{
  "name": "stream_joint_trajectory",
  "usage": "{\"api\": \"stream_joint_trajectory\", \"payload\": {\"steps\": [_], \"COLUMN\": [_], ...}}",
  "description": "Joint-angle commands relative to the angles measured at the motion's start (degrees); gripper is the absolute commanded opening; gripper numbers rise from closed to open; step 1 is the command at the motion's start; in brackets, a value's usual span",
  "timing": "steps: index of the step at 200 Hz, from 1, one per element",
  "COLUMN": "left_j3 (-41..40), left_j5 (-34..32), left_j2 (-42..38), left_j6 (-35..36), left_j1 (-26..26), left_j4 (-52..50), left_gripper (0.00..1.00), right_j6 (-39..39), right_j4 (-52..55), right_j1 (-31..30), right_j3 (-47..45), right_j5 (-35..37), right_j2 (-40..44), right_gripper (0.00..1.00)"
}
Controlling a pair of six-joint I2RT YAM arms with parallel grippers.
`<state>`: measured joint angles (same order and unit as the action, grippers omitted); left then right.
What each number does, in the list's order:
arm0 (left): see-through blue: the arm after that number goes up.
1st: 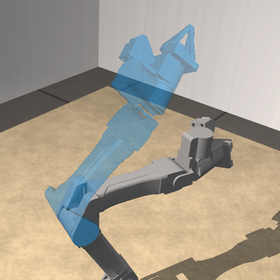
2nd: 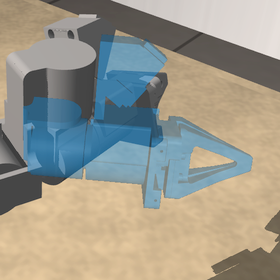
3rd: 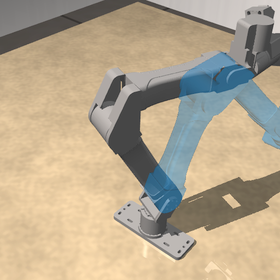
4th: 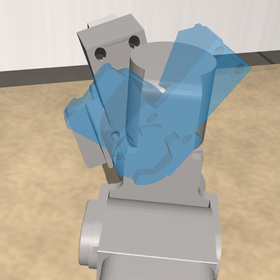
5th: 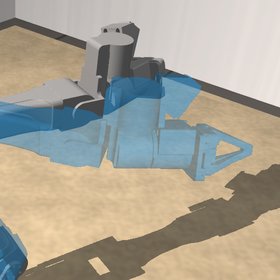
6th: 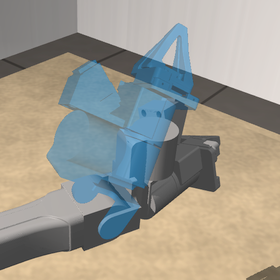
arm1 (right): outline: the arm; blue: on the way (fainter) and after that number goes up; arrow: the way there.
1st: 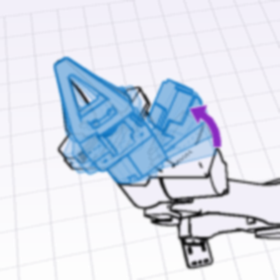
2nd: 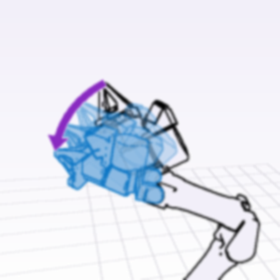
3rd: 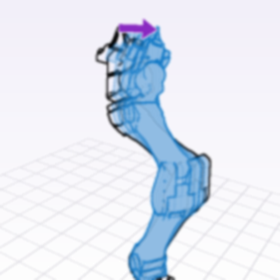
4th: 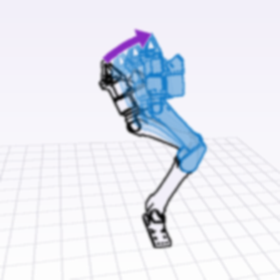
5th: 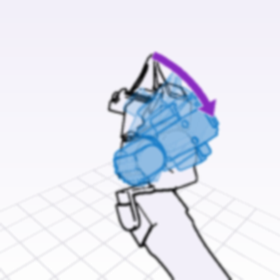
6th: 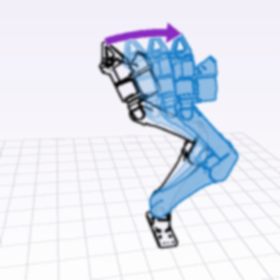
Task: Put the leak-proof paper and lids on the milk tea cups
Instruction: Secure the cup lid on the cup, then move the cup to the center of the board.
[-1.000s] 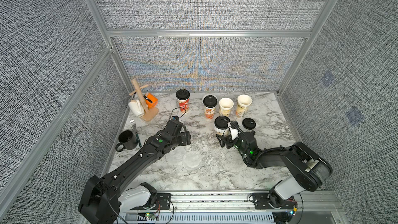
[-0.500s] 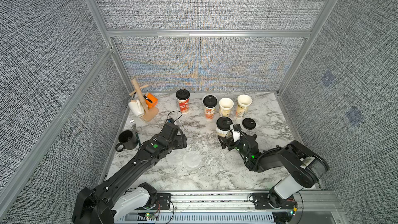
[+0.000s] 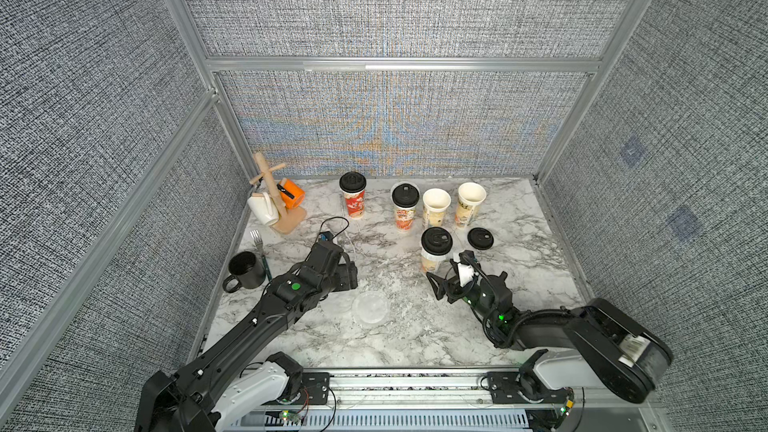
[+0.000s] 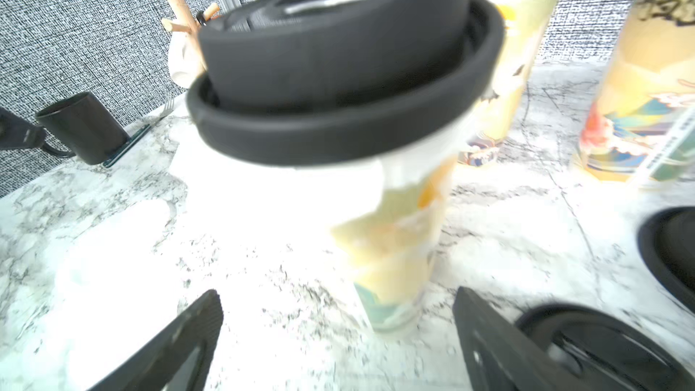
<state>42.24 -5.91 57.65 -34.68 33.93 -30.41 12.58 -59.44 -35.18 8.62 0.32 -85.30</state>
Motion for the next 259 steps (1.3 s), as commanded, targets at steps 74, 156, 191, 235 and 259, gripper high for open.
{"api": "stream_joint_trajectory", "payload": {"steps": [74, 156, 191, 235, 259], "left_j3": [-5.0, -12.0, -14.2, -16.8, -16.4], "left_j5": [4.4, 10.9, 15.0, 14.1, 14.2], "left_j2": [2.8, 0.9, -1.2, -6.5, -6.5], "left_j6": [4.9, 9.1, 12.5, 13.5, 13.8], "left_j1": [-0.1, -0.1, 0.1, 0.0, 0.0], "left_j4": [12.5, 27.6, 31.0, 30.7, 29.3], "left_gripper": [0.76, 0.78, 0.8, 0.81, 0.81], "right_j6": [8.3, 20.1, 20.1, 19.1, 18.2], "right_j4": [11.2, 15.9, 17.2, 16.3, 18.6], "right_j1": [1.0, 2.8, 5.5, 5.0, 4.0], "right_j3": [4.0, 1.7, 6.9, 13.9, 16.2], "right_j5": [8.5, 16.3, 12.0, 9.0, 9.4], "right_j2": [3.7, 5.4, 0.6, -8.2, -9.5], "right_gripper": [0.9, 0.84, 0.81, 0.81, 0.82]}}
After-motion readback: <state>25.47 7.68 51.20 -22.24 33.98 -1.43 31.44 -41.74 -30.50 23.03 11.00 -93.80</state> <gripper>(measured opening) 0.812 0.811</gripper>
